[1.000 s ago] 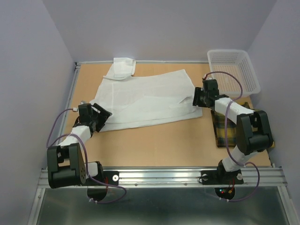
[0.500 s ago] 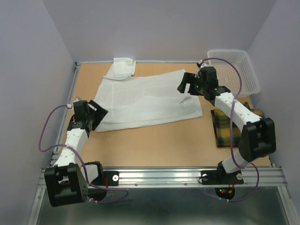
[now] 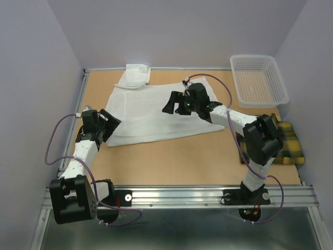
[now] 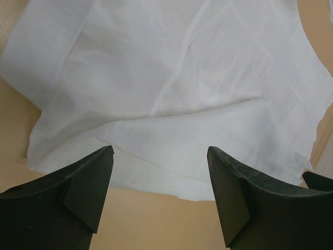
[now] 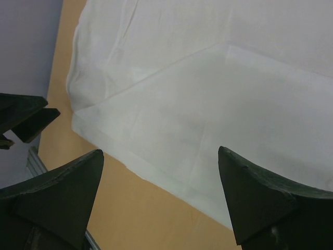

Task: Fold and stack the long sleeve shirts
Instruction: Fold the shirt

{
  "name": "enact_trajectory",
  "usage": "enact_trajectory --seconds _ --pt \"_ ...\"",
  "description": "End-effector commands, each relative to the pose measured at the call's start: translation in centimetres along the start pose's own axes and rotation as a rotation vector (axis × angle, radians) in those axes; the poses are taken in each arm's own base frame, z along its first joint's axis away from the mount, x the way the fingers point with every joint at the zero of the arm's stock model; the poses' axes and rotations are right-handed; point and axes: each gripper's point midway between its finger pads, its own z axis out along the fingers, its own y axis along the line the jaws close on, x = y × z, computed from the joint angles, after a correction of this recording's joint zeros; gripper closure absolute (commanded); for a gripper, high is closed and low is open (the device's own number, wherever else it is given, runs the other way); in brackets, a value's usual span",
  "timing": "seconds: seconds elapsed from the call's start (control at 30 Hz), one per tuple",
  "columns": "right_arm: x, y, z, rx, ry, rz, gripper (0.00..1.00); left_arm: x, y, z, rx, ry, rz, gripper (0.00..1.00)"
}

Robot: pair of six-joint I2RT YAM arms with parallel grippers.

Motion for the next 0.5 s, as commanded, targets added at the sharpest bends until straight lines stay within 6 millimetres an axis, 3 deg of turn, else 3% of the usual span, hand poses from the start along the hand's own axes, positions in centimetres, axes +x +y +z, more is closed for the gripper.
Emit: enact_trajectory --seconds 0.0,0.1,0.27,0.47 --pt "-2.8 6.5 1.2 -0.239 -0.1 0.006 0.05 -1.1 -1.7 1.2 0.071 -0.02 -0.023 0.17" --pt "-1.4 7.2 2.1 -0.29 -0.09 0.036 0.05 -0.2 -0.4 2.2 0.038 -0.002 -0.041 0.17" --pt "1.8 6.0 4.0 -0.296 -0.031 0.074 0.06 3.3 3.5 3.1 -0.054 0.056 -0.114 0.2" --pt "3.8 4.5 4.8 -0.262 0.005 0.081 0.06 6.4 7.0 2.9 -0.156 0.107 -0.169 0.22"
